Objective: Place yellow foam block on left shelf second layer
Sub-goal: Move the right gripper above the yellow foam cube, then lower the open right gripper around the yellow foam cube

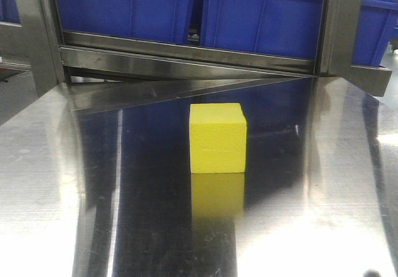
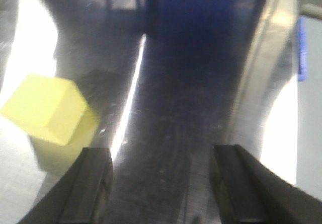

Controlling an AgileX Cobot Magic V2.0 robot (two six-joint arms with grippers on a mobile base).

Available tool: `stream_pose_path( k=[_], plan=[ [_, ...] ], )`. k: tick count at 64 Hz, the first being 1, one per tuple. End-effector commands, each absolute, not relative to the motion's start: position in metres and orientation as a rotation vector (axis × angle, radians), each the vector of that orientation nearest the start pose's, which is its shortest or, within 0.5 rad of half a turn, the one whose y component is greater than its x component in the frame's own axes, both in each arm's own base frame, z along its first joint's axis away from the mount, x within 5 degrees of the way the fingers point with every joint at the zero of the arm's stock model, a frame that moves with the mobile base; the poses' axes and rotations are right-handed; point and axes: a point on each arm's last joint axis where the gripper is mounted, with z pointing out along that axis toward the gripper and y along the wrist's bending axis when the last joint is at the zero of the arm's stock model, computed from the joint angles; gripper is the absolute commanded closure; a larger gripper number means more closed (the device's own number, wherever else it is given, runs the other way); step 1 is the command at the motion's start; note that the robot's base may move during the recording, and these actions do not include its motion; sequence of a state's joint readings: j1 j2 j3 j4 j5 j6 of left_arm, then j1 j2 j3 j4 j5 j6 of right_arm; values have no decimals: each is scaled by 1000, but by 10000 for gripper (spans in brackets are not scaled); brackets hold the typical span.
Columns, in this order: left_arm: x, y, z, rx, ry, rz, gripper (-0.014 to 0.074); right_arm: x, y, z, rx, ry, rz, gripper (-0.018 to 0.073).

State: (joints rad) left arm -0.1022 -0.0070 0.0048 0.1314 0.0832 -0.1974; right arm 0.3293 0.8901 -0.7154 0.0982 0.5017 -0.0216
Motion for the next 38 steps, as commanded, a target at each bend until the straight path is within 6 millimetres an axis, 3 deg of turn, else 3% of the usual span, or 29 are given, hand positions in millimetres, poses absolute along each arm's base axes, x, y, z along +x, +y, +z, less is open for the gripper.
stream_pose_path(
  k=[1,12,27,38],
  plan=[
    [57,-6,203,21,1512,-146,460,182,74,340,-348,2055,301,50],
    [57,-6,203,21,1512,-146,460,203,97,352,-414,2054,336,50],
    [57,-6,203,21,1512,-146,460,223,144,361,-586,2201,394,50],
    [57,-6,203,21,1512,-146,460,237,181,362,-476,2417,484,50]
  ],
)
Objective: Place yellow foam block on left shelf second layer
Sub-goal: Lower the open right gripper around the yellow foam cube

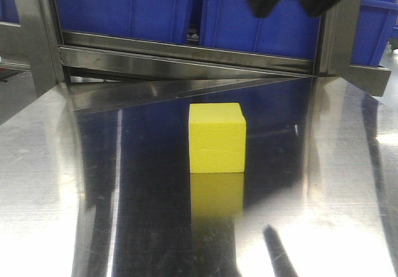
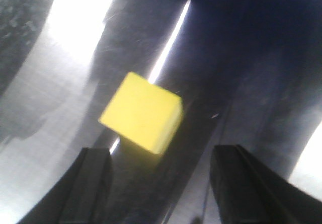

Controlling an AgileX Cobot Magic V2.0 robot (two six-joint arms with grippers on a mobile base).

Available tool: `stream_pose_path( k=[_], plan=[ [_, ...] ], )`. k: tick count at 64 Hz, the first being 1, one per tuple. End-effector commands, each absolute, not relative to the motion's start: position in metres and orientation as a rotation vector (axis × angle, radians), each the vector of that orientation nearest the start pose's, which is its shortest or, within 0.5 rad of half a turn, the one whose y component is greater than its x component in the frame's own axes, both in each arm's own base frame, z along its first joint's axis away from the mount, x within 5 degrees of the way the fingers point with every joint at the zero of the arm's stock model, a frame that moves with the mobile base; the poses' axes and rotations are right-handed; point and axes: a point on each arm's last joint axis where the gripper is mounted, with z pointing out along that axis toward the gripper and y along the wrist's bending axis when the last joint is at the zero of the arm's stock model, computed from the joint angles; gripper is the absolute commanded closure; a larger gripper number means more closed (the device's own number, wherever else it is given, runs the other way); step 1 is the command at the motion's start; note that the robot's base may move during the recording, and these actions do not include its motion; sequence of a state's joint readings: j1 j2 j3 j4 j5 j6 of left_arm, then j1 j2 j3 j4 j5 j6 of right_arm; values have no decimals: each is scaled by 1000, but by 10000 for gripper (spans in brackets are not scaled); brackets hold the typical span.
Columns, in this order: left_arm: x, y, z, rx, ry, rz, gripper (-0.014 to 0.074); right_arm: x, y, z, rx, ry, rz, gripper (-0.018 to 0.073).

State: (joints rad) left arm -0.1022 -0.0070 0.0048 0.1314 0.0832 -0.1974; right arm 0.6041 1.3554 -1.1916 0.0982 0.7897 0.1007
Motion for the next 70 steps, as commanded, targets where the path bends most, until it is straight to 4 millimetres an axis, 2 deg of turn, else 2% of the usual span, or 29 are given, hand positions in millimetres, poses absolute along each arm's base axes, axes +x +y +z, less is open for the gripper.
stream_pose_path(
  k=[1,15,26,41,61,70],
  plan=[
    [57,-6,203,21,1512,-146,460,240,185,362,-463,2432,485,50],
    [57,-6,203,21,1512,-146,460,262,218,356,-314,2549,419,50],
    [57,-6,203,21,1512,-146,460,274,235,339,-181,2582,344,50],
    [57,-6,203,21,1512,-146,460,280,246,314,-190,2627,205,50],
    [57,-6,203,21,1512,-146,460,283,252,311,-142,2595,222,48],
    [57,-6,203,21,1512,-146,460,281,255,312,-170,2574,215,-62]
  ],
)
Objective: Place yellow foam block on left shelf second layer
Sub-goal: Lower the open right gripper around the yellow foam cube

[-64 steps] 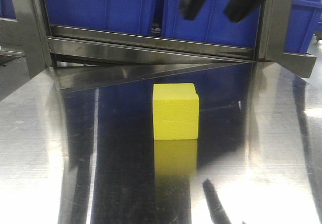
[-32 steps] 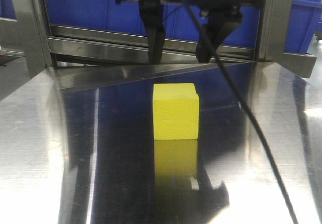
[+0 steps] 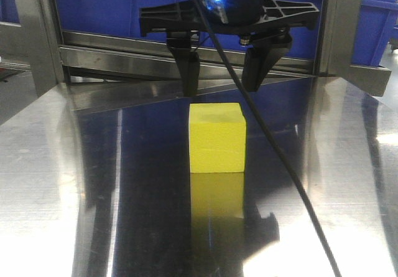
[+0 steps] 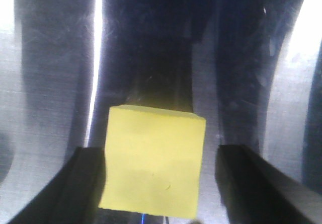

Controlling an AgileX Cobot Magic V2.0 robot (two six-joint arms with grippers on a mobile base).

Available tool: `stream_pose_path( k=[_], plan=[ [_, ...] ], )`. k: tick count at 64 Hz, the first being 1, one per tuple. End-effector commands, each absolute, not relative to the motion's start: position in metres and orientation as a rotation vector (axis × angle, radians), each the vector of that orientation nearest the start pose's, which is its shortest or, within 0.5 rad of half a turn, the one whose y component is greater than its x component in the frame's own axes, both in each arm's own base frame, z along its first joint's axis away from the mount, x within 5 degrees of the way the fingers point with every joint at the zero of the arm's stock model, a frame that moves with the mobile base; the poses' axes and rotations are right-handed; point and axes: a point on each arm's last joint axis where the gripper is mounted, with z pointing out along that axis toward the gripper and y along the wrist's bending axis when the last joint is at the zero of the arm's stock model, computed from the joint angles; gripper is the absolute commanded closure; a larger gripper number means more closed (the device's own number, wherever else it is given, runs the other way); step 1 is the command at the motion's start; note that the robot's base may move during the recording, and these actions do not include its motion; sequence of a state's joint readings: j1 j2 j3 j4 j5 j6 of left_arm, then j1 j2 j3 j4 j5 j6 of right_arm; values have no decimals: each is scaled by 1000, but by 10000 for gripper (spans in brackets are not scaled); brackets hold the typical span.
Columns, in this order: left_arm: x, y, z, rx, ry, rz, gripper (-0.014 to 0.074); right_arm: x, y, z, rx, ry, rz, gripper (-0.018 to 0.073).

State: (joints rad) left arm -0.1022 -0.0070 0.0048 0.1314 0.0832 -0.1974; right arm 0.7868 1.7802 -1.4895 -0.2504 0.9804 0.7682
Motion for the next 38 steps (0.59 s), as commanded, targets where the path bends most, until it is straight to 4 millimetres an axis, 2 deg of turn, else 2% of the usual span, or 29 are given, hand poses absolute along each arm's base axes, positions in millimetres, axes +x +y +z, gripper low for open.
stream_pose_path(
  k=[1,38],
  plan=[
    [57,-6,203,21,1512,-146,460,281,256,312,-173,2574,215,-53],
    [57,-6,203,21,1512,-146,460,286,257,311,-113,2548,266,-53]
  ],
)
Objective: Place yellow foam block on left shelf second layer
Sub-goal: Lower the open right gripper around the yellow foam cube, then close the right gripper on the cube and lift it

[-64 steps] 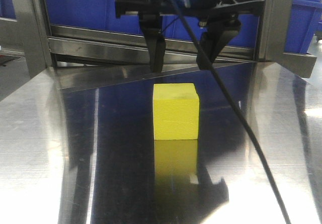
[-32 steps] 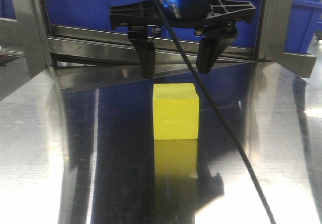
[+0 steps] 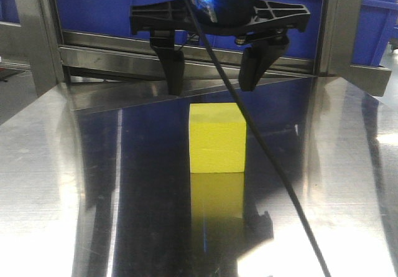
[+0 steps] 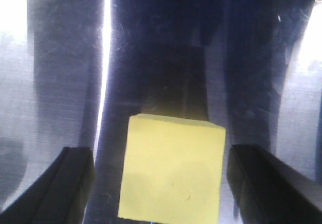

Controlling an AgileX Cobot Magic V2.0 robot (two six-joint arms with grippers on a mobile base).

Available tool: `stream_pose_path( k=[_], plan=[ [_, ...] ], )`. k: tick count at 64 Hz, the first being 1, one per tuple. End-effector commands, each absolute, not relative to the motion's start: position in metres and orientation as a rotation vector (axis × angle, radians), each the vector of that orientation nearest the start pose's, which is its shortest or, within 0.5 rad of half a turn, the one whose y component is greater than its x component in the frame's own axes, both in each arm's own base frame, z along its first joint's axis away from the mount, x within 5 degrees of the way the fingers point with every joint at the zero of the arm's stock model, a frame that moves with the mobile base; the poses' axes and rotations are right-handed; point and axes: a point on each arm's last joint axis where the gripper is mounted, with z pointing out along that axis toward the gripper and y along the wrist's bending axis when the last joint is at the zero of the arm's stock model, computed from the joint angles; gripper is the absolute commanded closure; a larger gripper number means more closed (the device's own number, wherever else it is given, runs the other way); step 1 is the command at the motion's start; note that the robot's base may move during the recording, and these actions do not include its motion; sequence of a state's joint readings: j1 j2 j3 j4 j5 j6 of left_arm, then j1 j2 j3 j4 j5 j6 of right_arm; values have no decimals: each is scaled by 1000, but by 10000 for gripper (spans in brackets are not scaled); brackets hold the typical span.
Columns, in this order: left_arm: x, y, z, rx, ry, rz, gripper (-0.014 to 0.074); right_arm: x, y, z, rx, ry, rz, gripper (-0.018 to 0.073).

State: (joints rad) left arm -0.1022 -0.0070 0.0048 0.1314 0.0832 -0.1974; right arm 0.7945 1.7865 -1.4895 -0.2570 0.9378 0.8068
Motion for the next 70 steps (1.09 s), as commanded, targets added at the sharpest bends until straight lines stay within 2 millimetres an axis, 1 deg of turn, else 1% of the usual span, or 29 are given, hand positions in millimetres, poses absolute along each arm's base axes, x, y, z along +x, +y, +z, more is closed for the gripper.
stream_pose_path(
  k=[1,9,15,22,33,42,50,59,70],
  plan=[
    [57,-6,203,21,1512,-146,460,287,256,311,-110,2548,265,-52],
    [57,-6,203,21,1512,-146,460,291,253,307,-84,2560,251,-53],
    [57,-6,203,21,1512,-146,460,292,253,305,-87,2562,244,-53],
    [57,-6,203,21,1512,-146,460,294,255,298,-90,2580,225,-52],
    [57,-6,203,21,1512,-146,460,297,259,281,-93,2626,183,-52],
    [57,-6,203,21,1512,-146,460,294,256,264,-102,2668,146,-51],
    [57,-6,203,21,1512,-146,460,291,255,252,-109,2685,157,-51],
    [57,-6,203,21,1512,-146,460,290,258,248,-100,2678,219,-48],
    [57,-6,203,21,1512,-146,460,290,259,248,-101,2672,231,-45]
  ],
)
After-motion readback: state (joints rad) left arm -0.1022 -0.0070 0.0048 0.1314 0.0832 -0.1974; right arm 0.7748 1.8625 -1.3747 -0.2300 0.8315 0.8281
